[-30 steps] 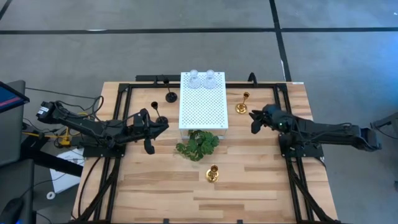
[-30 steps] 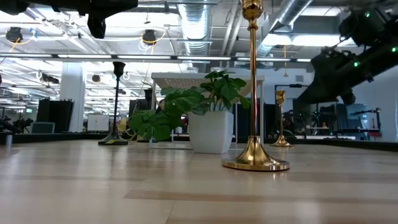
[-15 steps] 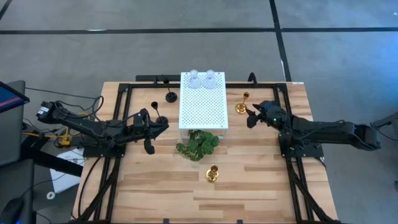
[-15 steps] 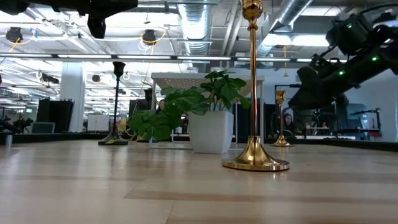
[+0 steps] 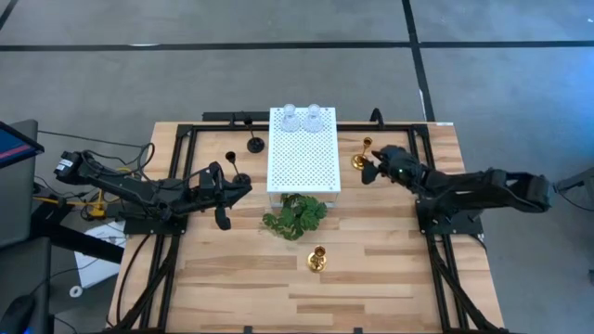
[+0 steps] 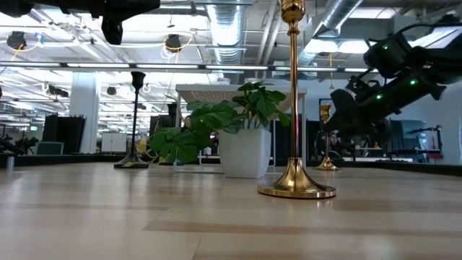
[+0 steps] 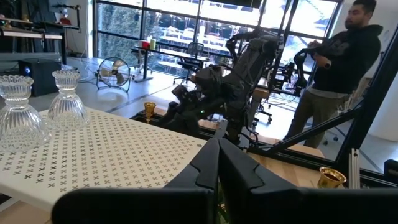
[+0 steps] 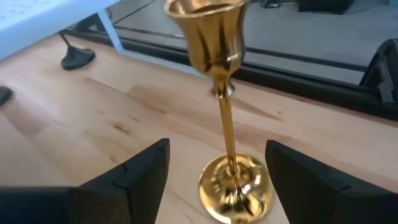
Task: Pick & Place candle stick holders
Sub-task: Put the top gold candle holder on the shelf
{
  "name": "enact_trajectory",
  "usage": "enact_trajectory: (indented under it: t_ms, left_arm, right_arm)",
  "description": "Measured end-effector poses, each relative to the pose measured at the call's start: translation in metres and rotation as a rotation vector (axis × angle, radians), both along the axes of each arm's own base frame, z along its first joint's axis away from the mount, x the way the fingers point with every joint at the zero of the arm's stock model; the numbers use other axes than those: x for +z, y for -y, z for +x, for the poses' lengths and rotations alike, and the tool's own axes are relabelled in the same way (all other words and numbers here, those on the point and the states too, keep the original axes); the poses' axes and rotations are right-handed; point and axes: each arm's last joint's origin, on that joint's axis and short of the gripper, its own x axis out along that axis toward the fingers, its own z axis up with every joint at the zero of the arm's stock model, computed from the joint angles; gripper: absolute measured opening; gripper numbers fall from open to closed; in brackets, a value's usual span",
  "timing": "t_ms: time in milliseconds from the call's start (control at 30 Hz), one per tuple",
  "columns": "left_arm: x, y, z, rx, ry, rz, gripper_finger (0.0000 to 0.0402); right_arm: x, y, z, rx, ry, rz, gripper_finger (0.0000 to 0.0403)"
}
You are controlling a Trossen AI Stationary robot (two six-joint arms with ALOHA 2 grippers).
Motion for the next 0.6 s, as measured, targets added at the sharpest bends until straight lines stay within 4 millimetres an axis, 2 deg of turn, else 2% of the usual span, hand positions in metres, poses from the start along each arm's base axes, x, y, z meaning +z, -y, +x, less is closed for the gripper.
enact_trajectory:
  t_ms: [233,467,600]
  left_arm:
    - [0.000,0.000,0.000,0.000,0.000,0.000,0.0008]
    - [0.000,0.000,0.000,0.000,0.000,0.000,0.0008]
    - [0.000,0.000,0.000,0.000,0.000,0.000,0.0008]
  right_arm:
    - [-0.007,0.015,0.005,-0.073,0.016,-0.019,0.0255]
    - [-0.005,0.032,0.023,-0.060,0.009,-0.003,0.0254]
    - [-0.005,0.038,0.032,-0.057,-0.001,0.003,0.0232]
